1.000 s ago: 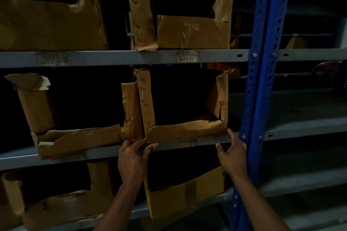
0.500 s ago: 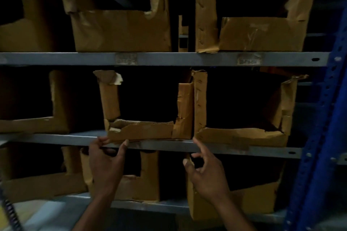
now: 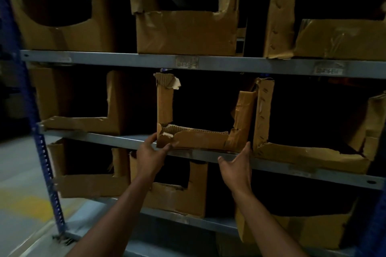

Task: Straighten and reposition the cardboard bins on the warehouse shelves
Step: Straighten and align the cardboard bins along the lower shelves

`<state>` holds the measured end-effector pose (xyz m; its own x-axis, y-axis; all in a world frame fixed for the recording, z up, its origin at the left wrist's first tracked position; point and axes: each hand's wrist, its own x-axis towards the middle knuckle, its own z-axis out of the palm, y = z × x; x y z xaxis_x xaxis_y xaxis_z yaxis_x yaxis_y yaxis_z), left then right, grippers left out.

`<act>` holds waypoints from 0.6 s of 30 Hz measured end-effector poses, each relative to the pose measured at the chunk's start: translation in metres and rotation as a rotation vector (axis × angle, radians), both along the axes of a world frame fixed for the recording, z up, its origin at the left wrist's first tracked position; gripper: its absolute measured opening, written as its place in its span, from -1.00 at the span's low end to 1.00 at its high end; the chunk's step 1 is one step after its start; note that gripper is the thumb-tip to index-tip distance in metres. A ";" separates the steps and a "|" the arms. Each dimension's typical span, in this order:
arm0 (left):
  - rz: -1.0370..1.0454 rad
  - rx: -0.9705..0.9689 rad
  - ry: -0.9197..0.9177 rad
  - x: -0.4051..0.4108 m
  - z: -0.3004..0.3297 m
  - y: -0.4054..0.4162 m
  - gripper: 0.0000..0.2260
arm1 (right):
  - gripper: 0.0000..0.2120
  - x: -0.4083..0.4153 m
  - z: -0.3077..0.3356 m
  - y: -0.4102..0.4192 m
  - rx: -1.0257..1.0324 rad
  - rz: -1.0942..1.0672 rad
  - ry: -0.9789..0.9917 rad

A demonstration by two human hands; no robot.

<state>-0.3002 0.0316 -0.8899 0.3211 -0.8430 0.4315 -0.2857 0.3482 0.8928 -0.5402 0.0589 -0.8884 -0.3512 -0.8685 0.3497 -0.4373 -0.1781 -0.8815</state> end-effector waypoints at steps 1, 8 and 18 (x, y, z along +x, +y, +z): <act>0.002 0.006 0.006 0.006 -0.001 -0.003 -0.42 | 0.00 0.005 0.000 0.001 -0.026 -0.015 0.008; 0.041 -0.087 0.064 0.052 -0.002 0.007 -0.84 | -0.17 0.041 -0.010 -0.001 -0.178 -0.044 0.091; -0.047 -0.066 0.053 0.047 0.001 -0.024 -0.78 | -0.24 0.023 -0.005 -0.027 -0.100 -0.089 0.120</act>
